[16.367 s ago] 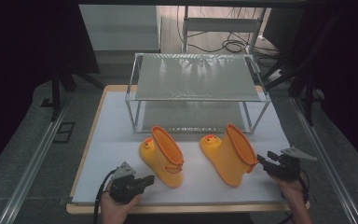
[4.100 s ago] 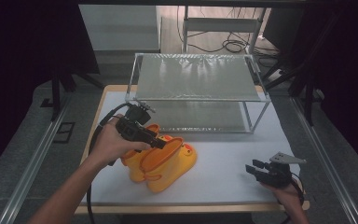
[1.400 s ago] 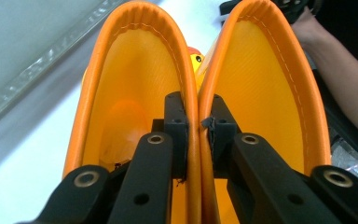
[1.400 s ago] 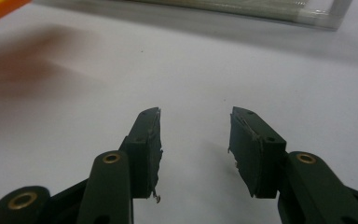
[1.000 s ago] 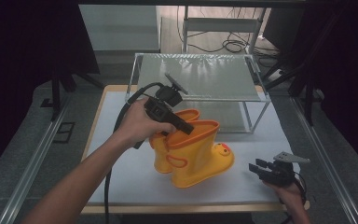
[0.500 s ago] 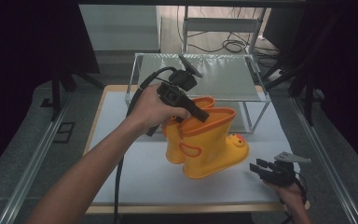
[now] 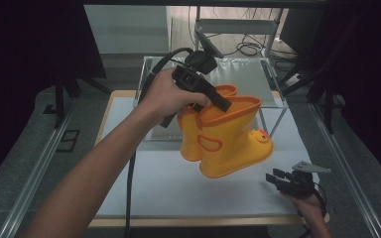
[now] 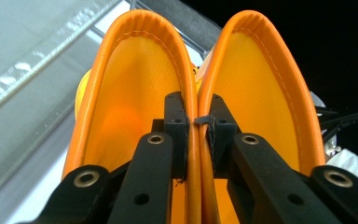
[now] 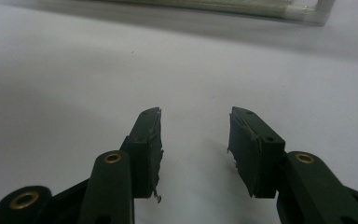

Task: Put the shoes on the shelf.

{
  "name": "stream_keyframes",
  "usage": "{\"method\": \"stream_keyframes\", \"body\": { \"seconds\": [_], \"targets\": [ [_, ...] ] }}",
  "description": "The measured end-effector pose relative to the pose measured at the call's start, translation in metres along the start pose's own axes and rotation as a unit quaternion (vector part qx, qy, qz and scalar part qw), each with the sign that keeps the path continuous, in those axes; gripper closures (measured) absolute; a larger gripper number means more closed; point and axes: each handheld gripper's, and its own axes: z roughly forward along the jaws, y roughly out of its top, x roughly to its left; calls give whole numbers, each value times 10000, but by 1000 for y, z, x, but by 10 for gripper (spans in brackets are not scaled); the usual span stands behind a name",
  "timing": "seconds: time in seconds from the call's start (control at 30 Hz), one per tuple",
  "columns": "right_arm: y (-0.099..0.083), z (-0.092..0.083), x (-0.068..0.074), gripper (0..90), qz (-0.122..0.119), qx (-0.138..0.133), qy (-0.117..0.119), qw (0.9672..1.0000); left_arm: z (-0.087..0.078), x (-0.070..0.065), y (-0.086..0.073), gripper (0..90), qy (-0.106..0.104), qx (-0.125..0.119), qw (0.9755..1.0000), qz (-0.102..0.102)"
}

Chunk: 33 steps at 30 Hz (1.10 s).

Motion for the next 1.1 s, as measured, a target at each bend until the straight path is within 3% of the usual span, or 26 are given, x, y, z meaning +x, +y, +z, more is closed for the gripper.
{"method": "stream_keyframes", "body": {
  "seconds": [0.27,0.47,0.67,0.87,1.1],
  "targets": [
    [0,0,-1,540,15,7,-13,10000,-11,-3,24,823,7,-238,9997,-59],
    [-1,-2,-3,541,36,-29,-29,10000,-13,4,40,823,6,-408,9989,-227],
    [-1,-3,-4,541,55,-52,-40,10000,-17,16,54,823,227,-460,9978,-418],
    [-2,-3,-5,542,86,-31,-35,10000,-21,36,64,823,464,-621,9946,-691],
    [-2,-2,-8,544,125,-40,-46,9999,-22,57,75,823,898,-809,9876,-1005]
  ]
}}
